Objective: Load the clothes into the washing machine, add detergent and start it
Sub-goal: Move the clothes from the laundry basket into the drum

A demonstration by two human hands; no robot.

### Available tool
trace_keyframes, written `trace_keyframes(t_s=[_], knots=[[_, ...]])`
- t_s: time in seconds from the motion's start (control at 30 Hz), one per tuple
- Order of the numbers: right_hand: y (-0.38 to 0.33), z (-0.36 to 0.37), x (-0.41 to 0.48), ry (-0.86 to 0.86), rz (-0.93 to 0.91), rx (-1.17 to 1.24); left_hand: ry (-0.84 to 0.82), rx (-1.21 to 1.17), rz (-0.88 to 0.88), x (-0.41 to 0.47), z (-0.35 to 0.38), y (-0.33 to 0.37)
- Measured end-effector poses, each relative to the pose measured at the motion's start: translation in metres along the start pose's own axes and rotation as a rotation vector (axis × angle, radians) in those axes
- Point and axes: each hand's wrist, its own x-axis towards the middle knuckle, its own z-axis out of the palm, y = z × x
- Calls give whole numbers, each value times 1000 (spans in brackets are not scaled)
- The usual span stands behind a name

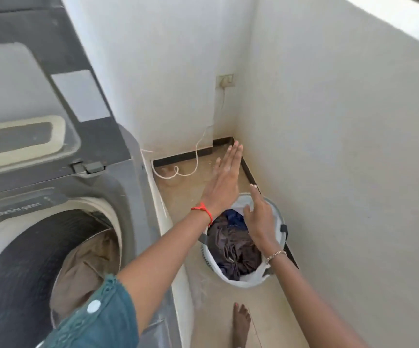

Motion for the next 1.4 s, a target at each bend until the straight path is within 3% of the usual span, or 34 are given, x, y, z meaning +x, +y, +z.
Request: trace_keyframes(t_s=[0.17,0.27,0.4,0.67,0.93,1.17,1.27,1.4], knots=[[101,21,17,-71,142,-34,-194,59,41,20,112,-15],[155,53,25,-127,181,-66,-229,102,26,13,184,-39],[223,119,31,-227,236,-68,-382,161,-39,-11,284,-92],[326,272,38,-497,172,-214,-642,400,-141,-58,435,-202],[368,356,37,-645,214,-246,-728,498,-239,-72,490,-257],[365,364,30,-547,127,-189,-688,99,-268,-79,503,-260],[359,361,30,-474,32,-226,-644,88,-230,-78,503,-249],[342,335,34,-592,43,-289,-613,69,-268,-79,494,-230]])
